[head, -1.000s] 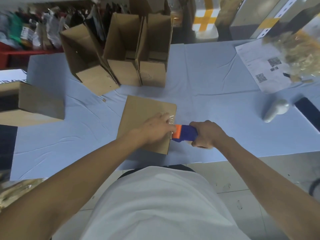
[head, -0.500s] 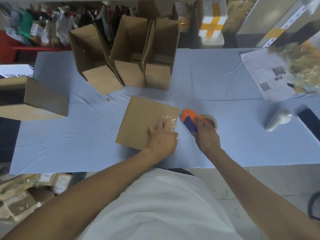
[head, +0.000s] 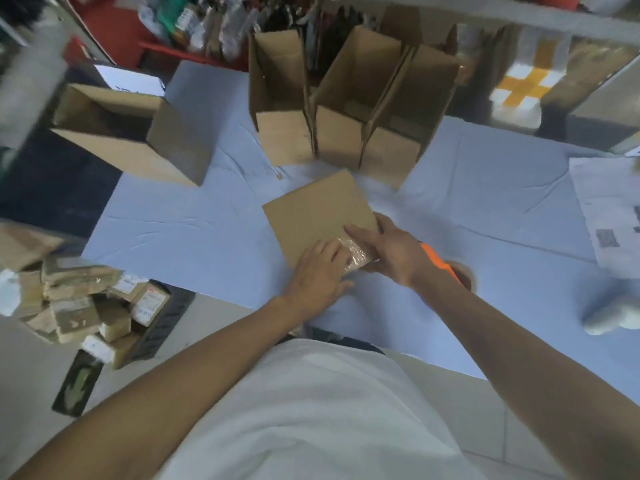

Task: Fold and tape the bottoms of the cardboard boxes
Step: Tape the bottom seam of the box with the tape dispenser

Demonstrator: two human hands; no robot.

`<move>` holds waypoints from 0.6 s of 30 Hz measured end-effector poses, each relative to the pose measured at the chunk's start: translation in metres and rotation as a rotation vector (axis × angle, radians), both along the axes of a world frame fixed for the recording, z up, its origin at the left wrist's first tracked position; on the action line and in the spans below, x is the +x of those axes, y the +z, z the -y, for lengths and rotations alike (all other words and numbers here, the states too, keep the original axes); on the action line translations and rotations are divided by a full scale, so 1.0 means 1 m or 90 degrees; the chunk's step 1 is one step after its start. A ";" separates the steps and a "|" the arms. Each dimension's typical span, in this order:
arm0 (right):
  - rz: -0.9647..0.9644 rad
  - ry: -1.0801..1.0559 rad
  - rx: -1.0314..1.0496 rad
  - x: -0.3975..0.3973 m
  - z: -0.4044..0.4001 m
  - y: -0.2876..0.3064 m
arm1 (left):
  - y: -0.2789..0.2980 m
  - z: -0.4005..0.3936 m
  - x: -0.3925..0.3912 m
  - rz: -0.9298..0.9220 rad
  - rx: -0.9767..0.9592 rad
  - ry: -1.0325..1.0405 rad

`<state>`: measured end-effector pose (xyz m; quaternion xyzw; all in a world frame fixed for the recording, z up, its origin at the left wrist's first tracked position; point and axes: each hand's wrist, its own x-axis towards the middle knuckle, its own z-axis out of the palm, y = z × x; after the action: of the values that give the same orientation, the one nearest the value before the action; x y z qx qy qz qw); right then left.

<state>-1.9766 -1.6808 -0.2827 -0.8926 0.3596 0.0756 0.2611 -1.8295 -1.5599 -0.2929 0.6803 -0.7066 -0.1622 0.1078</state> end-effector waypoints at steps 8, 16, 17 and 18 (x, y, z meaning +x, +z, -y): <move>0.038 -0.120 0.083 0.032 -0.010 0.030 | 0.027 -0.013 0.038 -0.052 -0.182 0.127; 0.242 -0.165 0.151 0.034 -0.039 0.068 | 0.090 0.005 0.076 -0.306 0.046 0.133; 0.260 -0.206 0.193 0.036 -0.044 0.065 | 0.090 0.006 0.077 -0.310 0.076 0.136; 0.262 -0.253 0.240 0.037 -0.047 0.060 | 0.088 0.006 0.077 -0.290 0.094 0.138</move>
<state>-1.9392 -1.6337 -0.2229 -0.7378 0.4457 -0.0934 0.4983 -1.7524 -1.5657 -0.2051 0.7042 -0.5732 -0.3496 0.2310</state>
